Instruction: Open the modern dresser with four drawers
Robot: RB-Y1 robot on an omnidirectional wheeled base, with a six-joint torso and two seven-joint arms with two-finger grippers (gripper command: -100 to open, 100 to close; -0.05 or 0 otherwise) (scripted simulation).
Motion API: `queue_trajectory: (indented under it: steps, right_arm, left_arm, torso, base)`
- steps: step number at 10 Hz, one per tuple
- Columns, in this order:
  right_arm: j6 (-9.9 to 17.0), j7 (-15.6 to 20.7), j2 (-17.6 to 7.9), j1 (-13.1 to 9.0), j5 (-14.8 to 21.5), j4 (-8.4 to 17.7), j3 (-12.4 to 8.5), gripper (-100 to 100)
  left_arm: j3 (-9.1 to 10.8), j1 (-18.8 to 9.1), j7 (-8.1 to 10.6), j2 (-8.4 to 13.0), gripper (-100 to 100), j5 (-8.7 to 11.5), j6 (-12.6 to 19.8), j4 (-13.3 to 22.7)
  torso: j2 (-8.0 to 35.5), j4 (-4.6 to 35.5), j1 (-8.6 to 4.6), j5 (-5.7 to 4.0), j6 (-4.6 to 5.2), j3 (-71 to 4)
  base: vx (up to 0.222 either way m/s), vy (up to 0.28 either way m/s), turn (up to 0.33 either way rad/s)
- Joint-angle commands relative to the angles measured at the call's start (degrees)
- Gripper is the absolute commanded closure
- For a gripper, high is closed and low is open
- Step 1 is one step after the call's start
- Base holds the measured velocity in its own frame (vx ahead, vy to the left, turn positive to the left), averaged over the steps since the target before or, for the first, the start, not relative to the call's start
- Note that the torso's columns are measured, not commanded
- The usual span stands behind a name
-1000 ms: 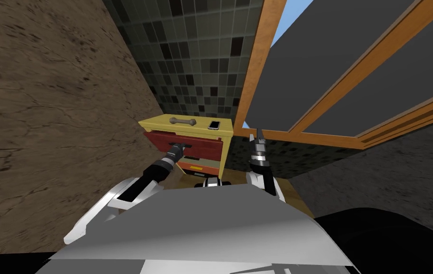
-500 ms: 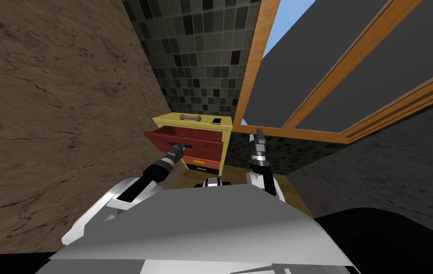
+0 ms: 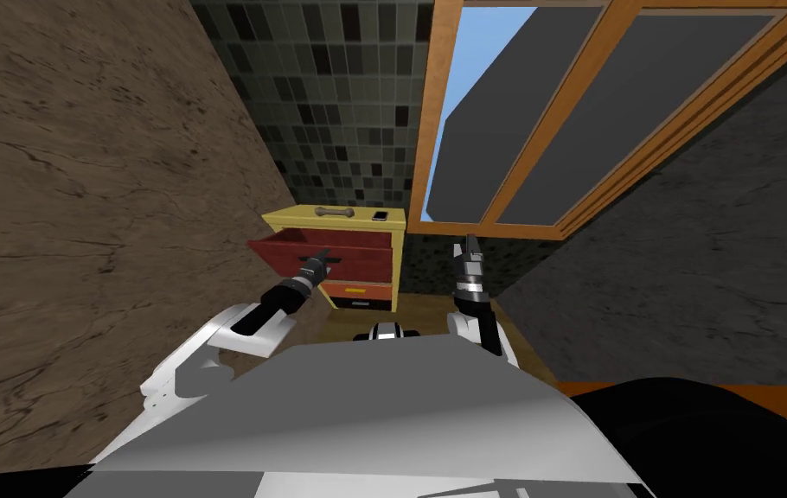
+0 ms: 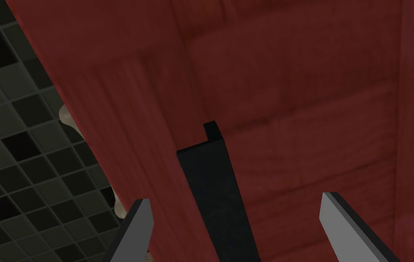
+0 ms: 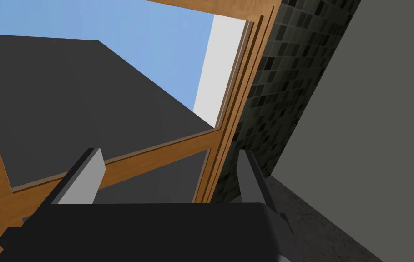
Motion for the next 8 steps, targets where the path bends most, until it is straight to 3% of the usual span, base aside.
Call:
queue_trajectory:
  steps: [1,4,5,8]
  right_arm:
    - [0.00,0.00,0.00,0.01,0.00,0.00,-0.01,0]
    - [0.00,0.00,-0.01,0.02,0.00,0.00,-0.01,0]
    - [0.00,0.00,-0.01,0.01,0.00,0.00,-0.01,0]
    - [0.00,0.00,0.00,0.00,0.00,0.00,-0.01,0]
  left_arm:
    - [2.34,-4.26,2.47,2.31,-100,1.46,2.18,3.52]
    - [5.14,-8.95,5.26,5.10,-100,3.15,4.79,7.61]
    - [5.14,-9.23,5.26,5.10,-100,3.15,4.79,7.61]
    - [9.34,-15.24,9.45,9.29,-100,5.68,8.71,13.25]
  torso:
    - [-0.09,0.02,0.05,0.00,-0.01,-0.03]
    - [-0.13,-0.01,0.10,0.02,-0.08,-0.05]
    - [-0.18,-0.04,0.05,0.02,0.00,-0.10]
    - [0.12,0.04,0.01,0.00,0.00,0.08]
  base:
    - [-0.109,-0.003,-0.225]
    - [-0.134,-0.001,-0.221]
    - [-0.084,-0.006,-0.097]
    - [-0.157,-0.030,-0.286]
